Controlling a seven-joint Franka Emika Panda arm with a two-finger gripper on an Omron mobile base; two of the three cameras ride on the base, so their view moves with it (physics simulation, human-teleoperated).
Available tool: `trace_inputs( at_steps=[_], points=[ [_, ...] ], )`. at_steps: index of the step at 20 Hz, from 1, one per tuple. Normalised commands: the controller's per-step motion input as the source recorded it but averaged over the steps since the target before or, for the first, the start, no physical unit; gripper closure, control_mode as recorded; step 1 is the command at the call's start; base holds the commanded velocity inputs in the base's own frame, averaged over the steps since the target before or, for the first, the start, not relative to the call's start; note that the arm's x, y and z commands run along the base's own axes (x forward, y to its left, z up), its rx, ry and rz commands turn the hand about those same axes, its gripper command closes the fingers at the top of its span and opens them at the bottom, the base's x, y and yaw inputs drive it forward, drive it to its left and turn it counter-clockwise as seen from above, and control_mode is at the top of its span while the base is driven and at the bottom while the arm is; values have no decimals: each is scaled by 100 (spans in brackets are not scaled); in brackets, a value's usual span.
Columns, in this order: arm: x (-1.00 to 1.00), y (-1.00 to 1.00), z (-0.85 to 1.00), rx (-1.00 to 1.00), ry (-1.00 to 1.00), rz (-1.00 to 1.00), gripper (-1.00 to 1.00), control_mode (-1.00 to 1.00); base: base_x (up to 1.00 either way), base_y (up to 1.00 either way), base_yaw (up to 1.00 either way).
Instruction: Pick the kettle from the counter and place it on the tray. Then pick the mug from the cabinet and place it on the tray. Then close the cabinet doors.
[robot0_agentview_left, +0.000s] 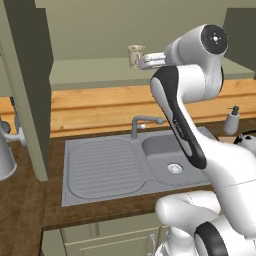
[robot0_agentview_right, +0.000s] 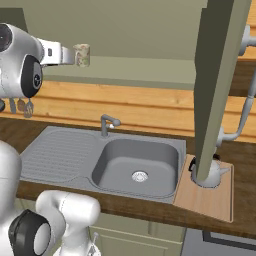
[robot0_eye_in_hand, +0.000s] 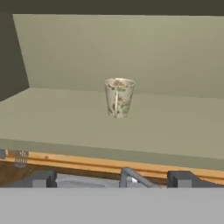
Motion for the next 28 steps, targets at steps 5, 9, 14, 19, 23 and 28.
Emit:
trace_inputs(
  at_steps=[5,9,14,19,23,28],
  points=[
    [40,-6,-14,0,-1,-11,-100,-100,0,0,0],
    [49,-1,-8,7,8,-15,-100,-100,0,0,0],
    [37,10,0,15,9,-9,-100,-100,0,0,0],
    [38,1,-1,11,8,-5,-100,-100,0,0,0],
    [43,6,0,1,1,-2,-100,-100,0,0,0],
    [30,12,0,0,1,0,-100,-100,0,0,0]
  ],
)
